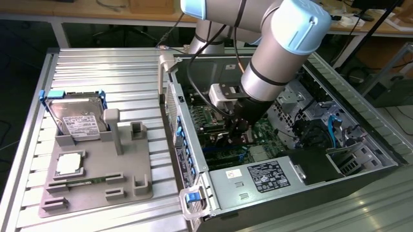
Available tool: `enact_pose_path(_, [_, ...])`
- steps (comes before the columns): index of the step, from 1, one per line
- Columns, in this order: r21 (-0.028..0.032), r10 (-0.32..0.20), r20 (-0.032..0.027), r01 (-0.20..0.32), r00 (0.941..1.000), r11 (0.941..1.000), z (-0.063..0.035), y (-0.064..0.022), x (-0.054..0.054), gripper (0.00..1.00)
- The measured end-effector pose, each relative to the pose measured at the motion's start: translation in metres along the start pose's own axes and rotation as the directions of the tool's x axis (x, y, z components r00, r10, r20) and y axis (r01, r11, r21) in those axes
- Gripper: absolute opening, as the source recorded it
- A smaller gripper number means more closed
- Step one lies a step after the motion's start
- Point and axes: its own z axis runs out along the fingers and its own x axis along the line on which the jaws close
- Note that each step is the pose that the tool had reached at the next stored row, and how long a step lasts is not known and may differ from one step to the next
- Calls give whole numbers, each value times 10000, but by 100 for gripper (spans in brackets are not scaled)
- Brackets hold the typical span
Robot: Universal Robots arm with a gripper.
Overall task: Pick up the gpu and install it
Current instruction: 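Insert the gpu into the slot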
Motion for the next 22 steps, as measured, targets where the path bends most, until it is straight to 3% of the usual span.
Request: enact_pose_path(22, [0,-2,15,2,10000,10000,17,21,13,27])
